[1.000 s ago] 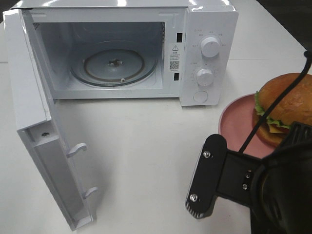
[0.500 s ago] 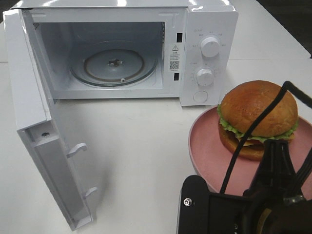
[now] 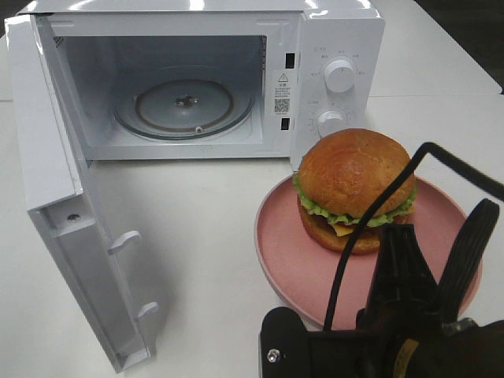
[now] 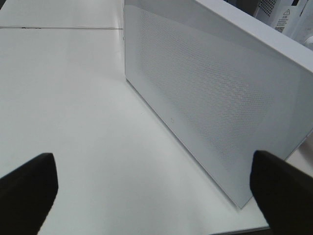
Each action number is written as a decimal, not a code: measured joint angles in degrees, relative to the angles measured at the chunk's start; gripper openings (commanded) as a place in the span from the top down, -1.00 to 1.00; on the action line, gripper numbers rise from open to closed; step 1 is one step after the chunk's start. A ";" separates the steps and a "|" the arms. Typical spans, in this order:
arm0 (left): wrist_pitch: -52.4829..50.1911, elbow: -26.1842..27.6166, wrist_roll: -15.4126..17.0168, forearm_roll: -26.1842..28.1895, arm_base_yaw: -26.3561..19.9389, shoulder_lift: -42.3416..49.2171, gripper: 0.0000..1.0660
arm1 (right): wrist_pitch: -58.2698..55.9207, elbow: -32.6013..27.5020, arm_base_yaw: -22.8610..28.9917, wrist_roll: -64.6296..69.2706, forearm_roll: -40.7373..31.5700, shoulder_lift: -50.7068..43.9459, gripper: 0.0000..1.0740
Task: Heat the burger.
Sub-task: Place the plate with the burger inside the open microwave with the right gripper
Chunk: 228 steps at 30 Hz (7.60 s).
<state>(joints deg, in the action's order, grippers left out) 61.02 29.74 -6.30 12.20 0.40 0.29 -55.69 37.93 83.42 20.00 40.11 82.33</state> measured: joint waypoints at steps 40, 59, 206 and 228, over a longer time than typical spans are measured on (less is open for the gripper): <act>0.00 0.00 0.00 0.00 0.00 0.00 -0.88 | 26.59 -0.29 -15.93 -21.89 10.94 0.06 0.96; 0.00 0.00 0.00 0.00 0.00 0.00 -0.88 | 38.27 -0.29 -35.64 -65.83 -11.06 0.06 0.96; 0.00 0.00 0.00 0.00 0.00 0.00 -0.88 | 25.55 69.61 -44.63 -74.94 -25.10 51.80 0.97; 0.00 0.00 0.00 0.00 0.00 0.00 -0.88 | 26.36 72.99 -44.63 -79.98 -25.10 54.49 0.51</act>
<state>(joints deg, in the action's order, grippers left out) 61.02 29.74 -6.30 12.20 0.40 0.29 -29.34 110.92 38.79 -59.99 15.01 136.82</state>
